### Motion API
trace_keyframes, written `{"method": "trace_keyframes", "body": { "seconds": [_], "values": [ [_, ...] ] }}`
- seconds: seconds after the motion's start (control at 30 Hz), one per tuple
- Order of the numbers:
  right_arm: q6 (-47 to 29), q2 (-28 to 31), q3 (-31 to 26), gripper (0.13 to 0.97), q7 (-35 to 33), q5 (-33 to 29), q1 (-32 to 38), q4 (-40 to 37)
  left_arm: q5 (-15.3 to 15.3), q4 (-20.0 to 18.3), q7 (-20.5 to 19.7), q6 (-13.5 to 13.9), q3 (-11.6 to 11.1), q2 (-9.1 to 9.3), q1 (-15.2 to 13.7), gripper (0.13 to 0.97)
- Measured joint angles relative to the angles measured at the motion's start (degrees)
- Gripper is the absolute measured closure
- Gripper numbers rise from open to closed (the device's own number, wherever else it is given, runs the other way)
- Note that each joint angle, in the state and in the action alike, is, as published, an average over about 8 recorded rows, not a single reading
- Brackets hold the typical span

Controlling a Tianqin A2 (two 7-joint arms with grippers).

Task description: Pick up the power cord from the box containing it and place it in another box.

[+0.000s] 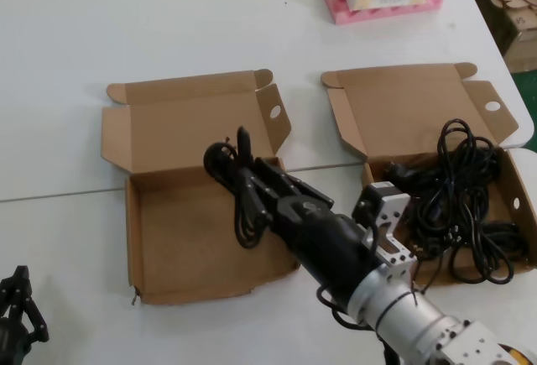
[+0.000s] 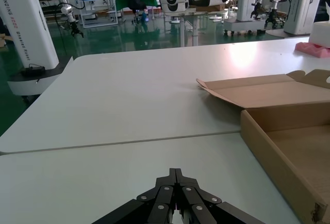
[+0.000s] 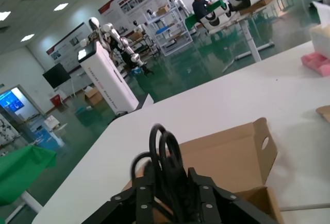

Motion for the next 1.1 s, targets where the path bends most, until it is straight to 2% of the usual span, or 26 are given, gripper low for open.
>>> {"method": "trace_keyframes", "body": {
  "seconds": [0.1, 0.43, 0.77, 0.97, 1.1],
  "values": [
    [1.96, 0.25, -2.99, 0.833, 0.0, 1.92, 2.4, -1.31, 0.0, 0.0, 0.0, 0.0, 0.0, 0.0, 0.0, 0.934],
    [6.56, -0.23, -8.81, 0.69, 0.0, 5.59, 8.13, -5.01, 0.0, 0.0, 0.0, 0.0, 0.0, 0.0, 0.0, 0.934],
    [8.09, -0.58, -8.69, 0.478, 0.0, 5.75, 9.26, -5.88, 0.0, 0.0, 0.0, 0.0, 0.0, 0.0, 0.0, 0.934],
    [9.81, 1.24, -8.29, 0.331, 0.0, 8.39, 9.92, -4.33, 0.0, 0.0, 0.0, 0.0, 0.0, 0.0, 0.0, 0.934],
    [11.38, 3.73, -7.71, 0.331, 0.0, 11.33, 10.14, -1.5, 0.0, 0.0, 0.0, 0.0, 0.0, 0.0, 0.0, 0.934]
  ]
}}
